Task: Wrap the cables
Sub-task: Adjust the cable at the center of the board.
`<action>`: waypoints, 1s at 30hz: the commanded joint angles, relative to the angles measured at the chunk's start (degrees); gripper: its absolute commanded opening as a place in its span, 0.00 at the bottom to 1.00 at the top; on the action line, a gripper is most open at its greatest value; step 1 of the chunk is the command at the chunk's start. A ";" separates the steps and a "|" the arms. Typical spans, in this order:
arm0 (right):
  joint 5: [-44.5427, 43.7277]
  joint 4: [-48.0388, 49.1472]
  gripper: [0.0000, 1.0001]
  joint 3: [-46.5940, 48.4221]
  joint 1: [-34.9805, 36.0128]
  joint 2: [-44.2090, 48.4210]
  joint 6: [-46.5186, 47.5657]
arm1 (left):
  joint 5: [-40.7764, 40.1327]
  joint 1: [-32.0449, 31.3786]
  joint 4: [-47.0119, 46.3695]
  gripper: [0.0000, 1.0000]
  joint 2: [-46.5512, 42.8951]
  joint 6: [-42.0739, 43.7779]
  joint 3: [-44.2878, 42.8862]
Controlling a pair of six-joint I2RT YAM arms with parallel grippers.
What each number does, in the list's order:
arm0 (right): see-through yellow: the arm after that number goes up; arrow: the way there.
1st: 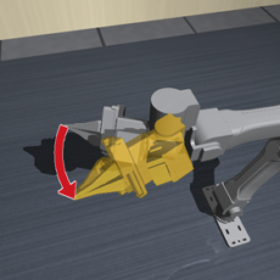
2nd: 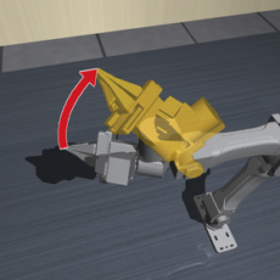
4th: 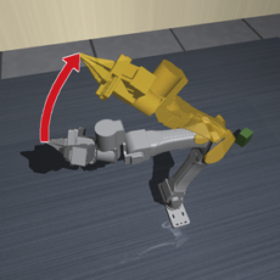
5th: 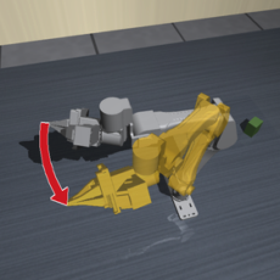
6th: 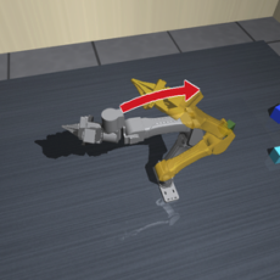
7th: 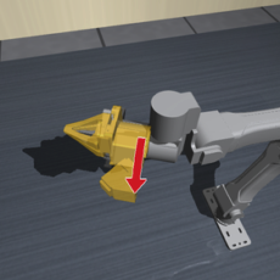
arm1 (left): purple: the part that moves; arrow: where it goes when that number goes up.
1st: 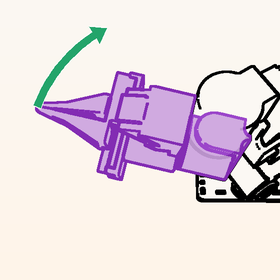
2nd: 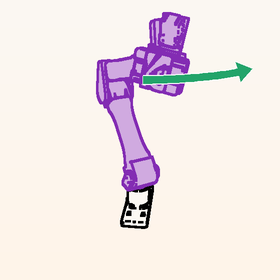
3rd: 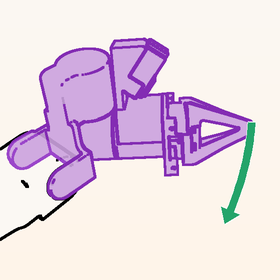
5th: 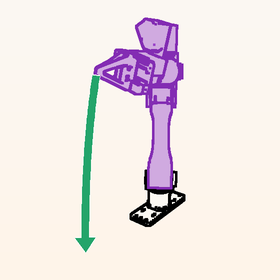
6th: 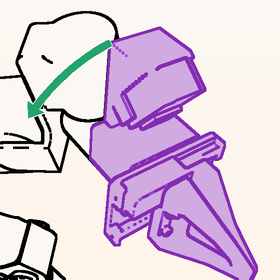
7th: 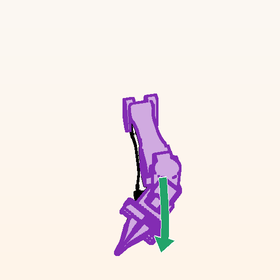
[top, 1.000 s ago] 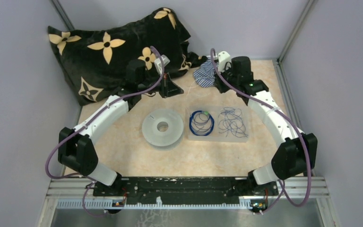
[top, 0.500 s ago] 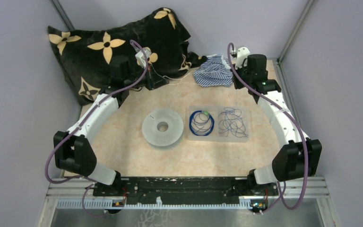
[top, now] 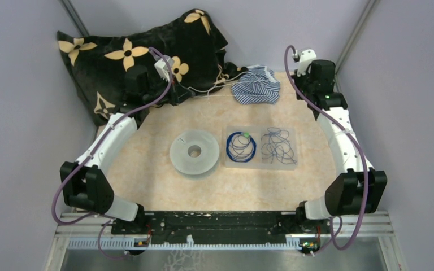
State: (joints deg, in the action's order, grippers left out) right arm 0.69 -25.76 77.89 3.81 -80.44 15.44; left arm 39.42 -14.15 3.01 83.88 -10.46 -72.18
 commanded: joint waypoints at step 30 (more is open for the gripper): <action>-16.11 12.84 0.04 3.54 -15.06 -7.12 11.62 | 0.80 6.59 3.93 0.00 -4.24 9.97 -2.86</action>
State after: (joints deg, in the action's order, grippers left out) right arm -10.00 -17.19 79.68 -7.81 -86.19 24.95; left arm 39.48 -8.64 5.72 81.41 -2.96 -72.34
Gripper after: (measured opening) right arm 0.032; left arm 0.008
